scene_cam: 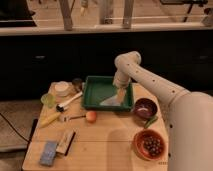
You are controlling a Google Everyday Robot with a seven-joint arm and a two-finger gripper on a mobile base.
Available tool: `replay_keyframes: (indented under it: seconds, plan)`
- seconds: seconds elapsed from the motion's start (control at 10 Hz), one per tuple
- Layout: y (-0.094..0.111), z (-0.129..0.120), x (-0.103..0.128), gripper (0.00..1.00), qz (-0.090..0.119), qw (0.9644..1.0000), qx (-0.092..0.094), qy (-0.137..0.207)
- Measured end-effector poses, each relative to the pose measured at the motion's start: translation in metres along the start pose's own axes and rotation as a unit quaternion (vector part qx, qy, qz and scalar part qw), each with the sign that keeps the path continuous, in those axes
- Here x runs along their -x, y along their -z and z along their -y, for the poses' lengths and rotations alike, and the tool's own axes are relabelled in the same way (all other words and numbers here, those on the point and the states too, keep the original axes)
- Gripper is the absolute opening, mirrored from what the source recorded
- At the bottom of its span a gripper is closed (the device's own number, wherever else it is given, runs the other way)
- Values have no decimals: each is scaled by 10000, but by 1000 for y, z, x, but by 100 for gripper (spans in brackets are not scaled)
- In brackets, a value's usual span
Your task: Place towel in tray
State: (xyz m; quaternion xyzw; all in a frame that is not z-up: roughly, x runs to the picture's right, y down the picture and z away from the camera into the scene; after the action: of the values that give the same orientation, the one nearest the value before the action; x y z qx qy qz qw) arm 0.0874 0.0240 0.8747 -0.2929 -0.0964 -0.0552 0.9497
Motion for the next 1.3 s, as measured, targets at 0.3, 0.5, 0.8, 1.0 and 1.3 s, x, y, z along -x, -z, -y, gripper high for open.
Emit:
replay_keyframes:
  seconds: [0.3, 0.5, 0.8, 1.0, 1.3]
  plan:
    - [0, 0, -2, 80, 40, 10000, -22, 15]
    - [1, -1, -3, 80, 93, 9999, -67, 30]
    - [2, -1, -6, 80, 151, 9998, -118, 32]
    - [2, -2, -6, 80, 151, 9998, -118, 33]
    - [2, -1, -5, 80, 151, 9998, -117, 43]
